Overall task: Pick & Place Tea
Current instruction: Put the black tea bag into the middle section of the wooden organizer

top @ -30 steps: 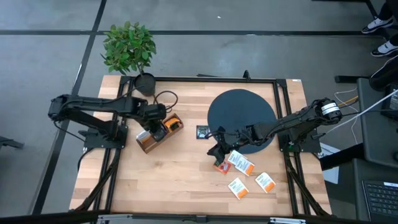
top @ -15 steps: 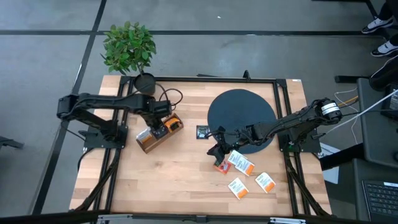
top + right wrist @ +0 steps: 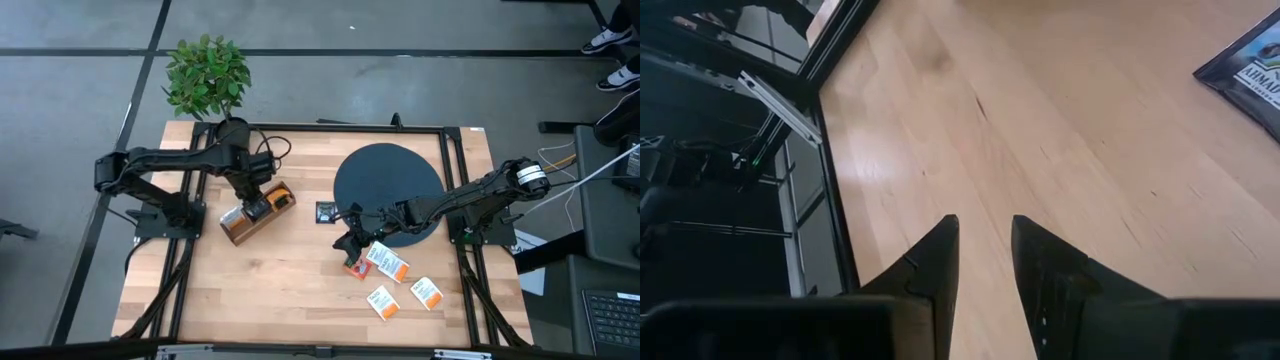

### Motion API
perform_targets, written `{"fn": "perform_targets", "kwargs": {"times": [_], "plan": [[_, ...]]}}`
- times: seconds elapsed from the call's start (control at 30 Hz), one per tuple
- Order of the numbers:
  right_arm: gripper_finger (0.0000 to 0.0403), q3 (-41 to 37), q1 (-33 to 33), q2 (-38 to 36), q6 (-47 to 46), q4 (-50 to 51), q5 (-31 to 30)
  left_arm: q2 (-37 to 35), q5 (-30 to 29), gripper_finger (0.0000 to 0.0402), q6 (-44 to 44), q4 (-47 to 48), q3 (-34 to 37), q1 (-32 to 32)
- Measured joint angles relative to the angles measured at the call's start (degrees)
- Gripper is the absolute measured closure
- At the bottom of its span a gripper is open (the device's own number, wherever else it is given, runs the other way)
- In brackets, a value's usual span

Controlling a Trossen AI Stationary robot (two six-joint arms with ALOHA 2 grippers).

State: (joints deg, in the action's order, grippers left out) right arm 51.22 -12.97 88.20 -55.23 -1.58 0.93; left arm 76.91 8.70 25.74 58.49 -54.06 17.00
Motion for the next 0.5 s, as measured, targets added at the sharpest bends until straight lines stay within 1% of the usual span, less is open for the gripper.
{"fn": "perform_targets", "kwargs": {"times": [0.2,0.37,0.5], "plan": [[0.0305,0.0,0.0,0.0,0.21,0.15,0.0,3.45,1.37,0.04,-1.89,0.01,0.02,0.91],[0.0305,0.0,0.0,0.0,0.22,0.2,0.02,6.24,0.53,0.04,-2.99,-0.02,0.02,0.89],[0.0305,0.02,0.0,0.0,0.21,0.24,0.03,6.62,0.25,0.04,-2.97,-0.03,0.02,0.89]]}}
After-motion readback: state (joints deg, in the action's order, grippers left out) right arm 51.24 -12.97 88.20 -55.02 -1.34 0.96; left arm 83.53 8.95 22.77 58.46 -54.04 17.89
